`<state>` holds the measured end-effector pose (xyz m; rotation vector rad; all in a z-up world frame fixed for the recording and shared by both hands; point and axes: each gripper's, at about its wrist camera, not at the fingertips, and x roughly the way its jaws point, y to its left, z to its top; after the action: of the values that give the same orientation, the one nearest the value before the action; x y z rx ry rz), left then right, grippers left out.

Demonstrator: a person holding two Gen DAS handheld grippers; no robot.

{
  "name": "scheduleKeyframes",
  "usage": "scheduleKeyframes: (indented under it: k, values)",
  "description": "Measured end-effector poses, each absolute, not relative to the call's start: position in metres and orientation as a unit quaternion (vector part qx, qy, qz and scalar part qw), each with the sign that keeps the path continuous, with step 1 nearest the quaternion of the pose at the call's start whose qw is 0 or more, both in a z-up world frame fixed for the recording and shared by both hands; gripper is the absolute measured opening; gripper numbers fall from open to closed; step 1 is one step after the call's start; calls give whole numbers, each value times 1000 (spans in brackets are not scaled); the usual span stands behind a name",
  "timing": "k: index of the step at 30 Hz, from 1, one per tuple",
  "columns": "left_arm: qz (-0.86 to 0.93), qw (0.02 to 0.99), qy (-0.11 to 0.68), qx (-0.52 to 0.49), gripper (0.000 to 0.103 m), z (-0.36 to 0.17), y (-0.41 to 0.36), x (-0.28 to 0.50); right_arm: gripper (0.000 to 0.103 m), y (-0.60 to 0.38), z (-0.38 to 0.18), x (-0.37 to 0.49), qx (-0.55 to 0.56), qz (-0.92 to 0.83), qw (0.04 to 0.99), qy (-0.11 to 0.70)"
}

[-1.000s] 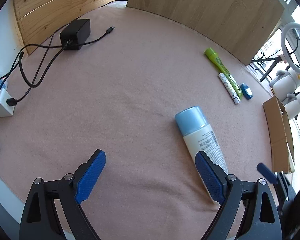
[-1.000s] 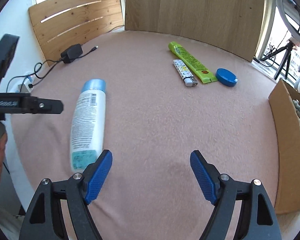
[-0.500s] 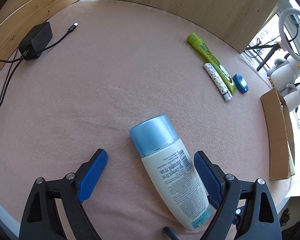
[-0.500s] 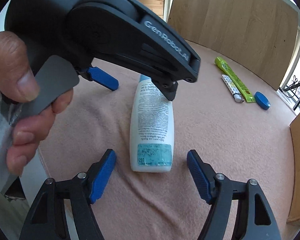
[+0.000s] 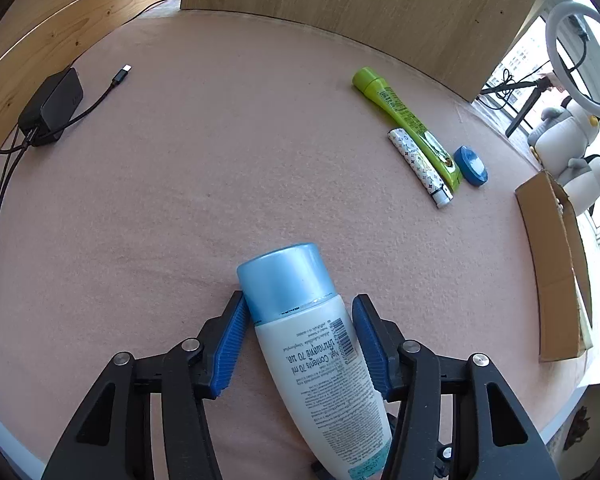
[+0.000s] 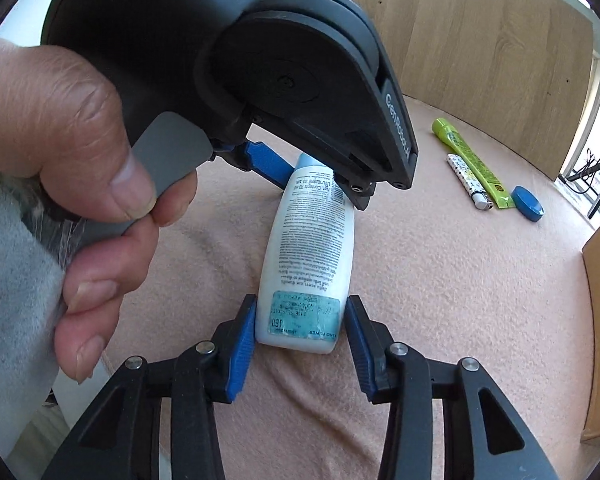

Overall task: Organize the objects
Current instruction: 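Close the left tool on the lotion bottle while the right tool closes around it, then lift and carry the lotion bottle with both tools over the cardboard box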

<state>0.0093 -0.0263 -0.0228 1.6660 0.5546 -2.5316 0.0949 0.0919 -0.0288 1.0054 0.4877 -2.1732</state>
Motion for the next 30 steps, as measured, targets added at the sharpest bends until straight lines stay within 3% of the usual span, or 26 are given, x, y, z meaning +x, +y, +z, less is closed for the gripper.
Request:
scheduleKeyframes:
  k: [19,30]
  values:
    - [-865,-25,153,478,55,72,24,1,39,125,32,91,327,-883,297,157]
    - [-871,-58,120,472,55,92,74,-22,39,166,46,84,308,-906,259,134]
